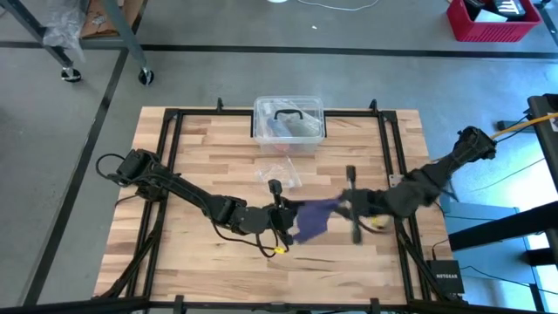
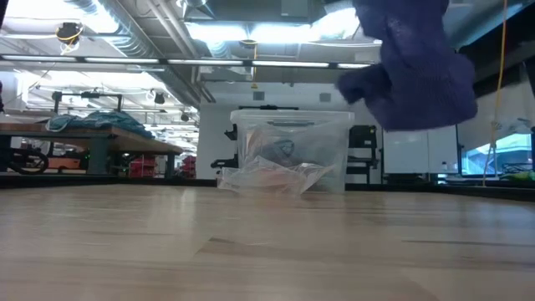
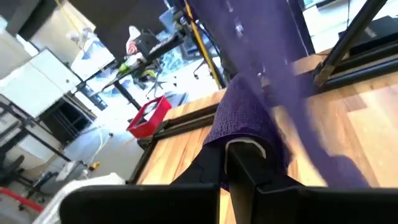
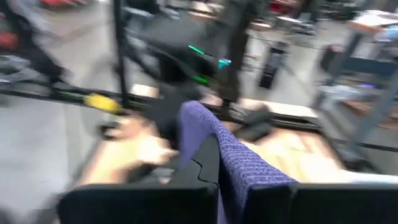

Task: Roll bandage
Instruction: Roll the blue bandage

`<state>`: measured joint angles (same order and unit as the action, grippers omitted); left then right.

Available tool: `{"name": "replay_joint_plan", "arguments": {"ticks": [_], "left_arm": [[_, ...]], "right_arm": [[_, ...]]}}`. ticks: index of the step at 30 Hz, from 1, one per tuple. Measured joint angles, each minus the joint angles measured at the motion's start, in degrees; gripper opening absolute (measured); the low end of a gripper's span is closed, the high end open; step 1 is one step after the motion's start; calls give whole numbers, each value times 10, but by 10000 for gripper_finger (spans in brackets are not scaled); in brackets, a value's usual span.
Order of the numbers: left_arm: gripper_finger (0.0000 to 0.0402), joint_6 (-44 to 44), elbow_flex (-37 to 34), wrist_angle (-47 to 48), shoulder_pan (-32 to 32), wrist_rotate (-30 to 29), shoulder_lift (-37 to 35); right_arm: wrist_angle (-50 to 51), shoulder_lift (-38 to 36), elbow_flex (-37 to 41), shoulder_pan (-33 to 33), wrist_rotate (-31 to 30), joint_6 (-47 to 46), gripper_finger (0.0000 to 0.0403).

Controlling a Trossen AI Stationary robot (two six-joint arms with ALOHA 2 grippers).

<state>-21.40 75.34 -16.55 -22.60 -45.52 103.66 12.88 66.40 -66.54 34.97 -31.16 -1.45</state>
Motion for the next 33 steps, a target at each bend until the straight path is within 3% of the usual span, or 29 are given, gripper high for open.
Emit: {"name": "replay_joint_plan", "arguments": {"ticks": [4, 8, 10, 13, 16, 18, 30, 33], "left_arm": [[0, 2, 0, 12, -1, -43, 0], [0, -2, 0, 9, -2, -46, 0], [0, -2, 0, 9, -2, -45, 0], [0, -4, 0, 9, 1, -21, 0], [0, -10, 0, 10, 3, 7, 0], [0, -16, 0, 9, 3, 8, 2], [0, -63, 0, 3, -10, 7, 10], [0, -84, 0, -12, -15, 6, 10]], "right_arm": [[53, -3, -28, 56, 37, -43, 5], [88, -3, -29, 117, 39, -78, 5], [105, -3, -29, 142, 14, -94, 5], [112, -2, -29, 158, -78, -99, 5], [102, -4, -29, 142, -152, -86, 5], [95, -7, -29, 118, -170, -71, 5], [82, -35, -29, -32, -173, -57, 5], [94, -44, -29, -74, -148, -58, 5]]}}
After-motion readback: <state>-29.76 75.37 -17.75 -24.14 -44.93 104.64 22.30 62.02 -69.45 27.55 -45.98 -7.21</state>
